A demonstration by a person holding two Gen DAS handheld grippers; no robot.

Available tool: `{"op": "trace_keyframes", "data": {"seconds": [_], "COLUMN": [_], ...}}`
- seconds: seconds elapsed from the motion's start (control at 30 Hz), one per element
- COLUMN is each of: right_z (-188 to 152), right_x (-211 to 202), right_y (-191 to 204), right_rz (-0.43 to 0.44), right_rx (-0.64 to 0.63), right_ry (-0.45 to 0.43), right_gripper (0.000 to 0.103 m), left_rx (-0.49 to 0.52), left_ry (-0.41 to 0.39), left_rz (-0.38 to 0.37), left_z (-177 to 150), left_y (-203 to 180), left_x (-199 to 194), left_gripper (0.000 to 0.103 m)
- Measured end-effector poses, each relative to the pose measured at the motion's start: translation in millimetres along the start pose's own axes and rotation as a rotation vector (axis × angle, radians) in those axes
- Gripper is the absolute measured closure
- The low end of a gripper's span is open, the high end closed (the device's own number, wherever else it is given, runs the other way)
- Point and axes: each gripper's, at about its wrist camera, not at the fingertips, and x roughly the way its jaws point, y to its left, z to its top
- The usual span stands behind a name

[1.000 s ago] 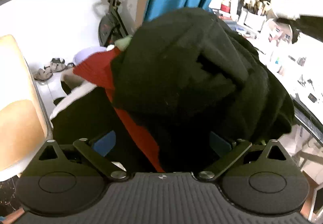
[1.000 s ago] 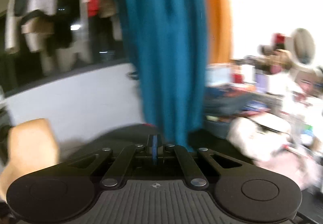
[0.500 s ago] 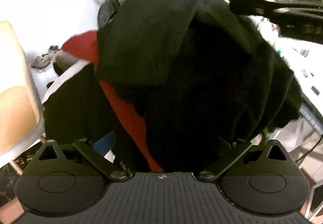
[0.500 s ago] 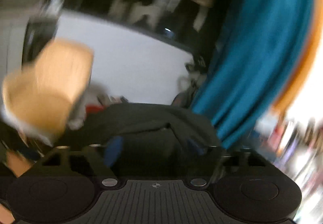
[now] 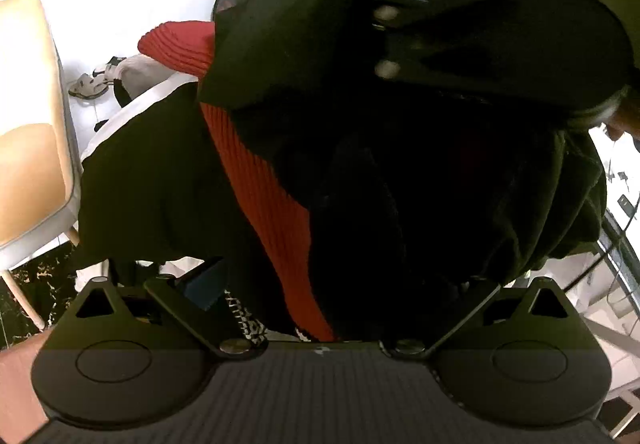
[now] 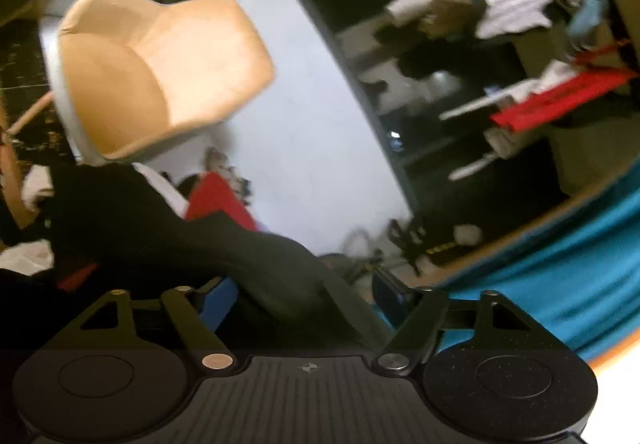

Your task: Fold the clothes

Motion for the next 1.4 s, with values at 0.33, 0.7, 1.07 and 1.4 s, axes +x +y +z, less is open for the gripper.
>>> {"op": "trace_keyframes", "data": {"seconds": [0.33,0.7,1.07,1.4], "right_z": [-57,-245,-242,-175], "right_x": [-60,-150,-140,-59], "right_y": [-133,-70,-35,-137], "right_rz": [-0.332,-0.364,-0.205,-0.187], "right_rx": [0.769,1.52,1.653,1.388], "right_ry": [0.06,0.673,0.687,0.342], "right_gripper": [0.101,0.101,0.065,0.042], "left_rx": [0.024,-0.069,-0.212,-0.3], "left_ry": [-0.063,-0.129,-0.147,-0.194], "left_rz": [-0.022,-0.071,-0.147,-0.249], "left_z": [16,68,73,79], "left_y": [15,49,71,79], "left_x": [-22,-8,20,30], "left_gripper": [0.001,0.001,0.001,0.001]}}
